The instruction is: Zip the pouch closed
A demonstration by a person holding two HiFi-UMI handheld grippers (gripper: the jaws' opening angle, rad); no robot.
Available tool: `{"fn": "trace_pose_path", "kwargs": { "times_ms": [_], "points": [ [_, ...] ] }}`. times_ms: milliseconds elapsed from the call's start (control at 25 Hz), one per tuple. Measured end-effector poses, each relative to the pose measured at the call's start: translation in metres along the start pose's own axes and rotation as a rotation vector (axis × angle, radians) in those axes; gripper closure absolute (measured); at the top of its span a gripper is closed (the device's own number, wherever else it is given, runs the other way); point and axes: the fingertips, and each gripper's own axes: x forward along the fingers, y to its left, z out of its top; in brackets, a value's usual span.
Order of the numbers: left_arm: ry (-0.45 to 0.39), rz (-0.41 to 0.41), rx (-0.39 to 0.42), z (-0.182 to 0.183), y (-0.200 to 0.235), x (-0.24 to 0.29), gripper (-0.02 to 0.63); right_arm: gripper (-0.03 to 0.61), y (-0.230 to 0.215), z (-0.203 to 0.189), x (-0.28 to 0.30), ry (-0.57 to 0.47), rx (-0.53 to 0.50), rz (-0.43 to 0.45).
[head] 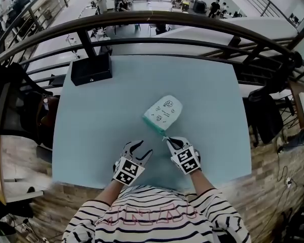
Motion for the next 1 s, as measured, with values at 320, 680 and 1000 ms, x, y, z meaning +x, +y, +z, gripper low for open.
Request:
{"fn": "trace_pose_path", "kwargs": {
  "times_ms": [320, 680, 1000],
  "points": [
    [0.030, -0.128, 0.076, -0.008, -0.017, 0.004, 0.422, 0.541, 0.033, 0.010, -0.015, -0.005, 0.083, -0.007],
    [0.024, -0.225, 0.132, -0.014, -0.042, 0.010, 0.422, 0.542, 0.070, 0.007, -0.027, -0.026, 0.135, -0.025],
    [0.040, -0.248, 0.158, -0.018, -0.053, 0.009, 0.519, 0.542, 0.086, 0.002, -0.035, -0.031, 0.183, -0.052]
  ]
}}
